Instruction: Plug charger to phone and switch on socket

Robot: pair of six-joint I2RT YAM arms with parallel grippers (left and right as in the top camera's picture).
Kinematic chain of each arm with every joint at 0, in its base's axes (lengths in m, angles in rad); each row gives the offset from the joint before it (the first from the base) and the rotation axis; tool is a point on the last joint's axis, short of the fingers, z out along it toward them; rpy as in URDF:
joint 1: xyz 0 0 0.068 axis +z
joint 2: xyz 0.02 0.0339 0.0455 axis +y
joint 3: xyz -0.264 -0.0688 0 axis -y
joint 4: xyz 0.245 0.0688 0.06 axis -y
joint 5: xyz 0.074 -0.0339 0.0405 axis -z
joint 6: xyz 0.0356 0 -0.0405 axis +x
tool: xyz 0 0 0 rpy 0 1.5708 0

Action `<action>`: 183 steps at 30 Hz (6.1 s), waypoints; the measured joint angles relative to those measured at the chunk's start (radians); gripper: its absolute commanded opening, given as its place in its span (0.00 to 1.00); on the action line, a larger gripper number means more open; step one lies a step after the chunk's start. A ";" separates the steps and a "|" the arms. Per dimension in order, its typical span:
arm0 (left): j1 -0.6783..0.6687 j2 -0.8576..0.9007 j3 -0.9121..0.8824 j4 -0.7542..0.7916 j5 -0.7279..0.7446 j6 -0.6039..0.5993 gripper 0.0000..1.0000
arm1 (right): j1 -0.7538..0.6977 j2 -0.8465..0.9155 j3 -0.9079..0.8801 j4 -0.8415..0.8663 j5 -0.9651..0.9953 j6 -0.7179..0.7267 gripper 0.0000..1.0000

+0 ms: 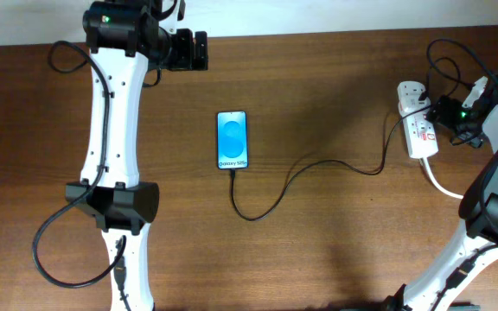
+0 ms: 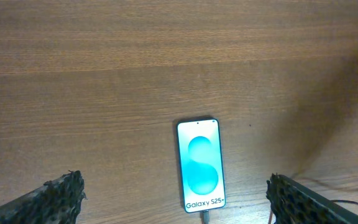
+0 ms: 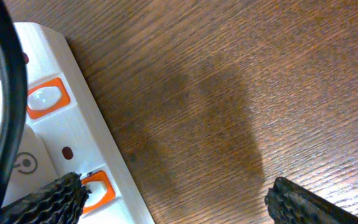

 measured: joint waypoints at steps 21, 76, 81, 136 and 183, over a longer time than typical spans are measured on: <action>0.000 0.000 0.000 0.000 0.000 0.000 0.99 | 0.037 -0.002 0.030 -0.159 -0.193 -0.041 0.98; 0.000 0.000 -0.001 0.000 -0.008 0.000 0.99 | 0.467 -2.152 -1.247 0.080 -0.206 -0.105 0.98; 0.000 0.000 -0.001 0.000 -0.007 0.000 0.99 | 0.502 -2.169 -1.443 0.458 -0.105 -0.116 0.98; -0.002 0.000 -0.001 0.000 -0.007 0.000 1.00 | 0.502 -2.171 -1.570 0.492 -0.005 -0.146 0.98; 0.035 -2.083 -2.744 1.624 -0.062 -0.004 0.99 | 0.502 -2.172 -1.569 0.491 0.002 -0.146 0.98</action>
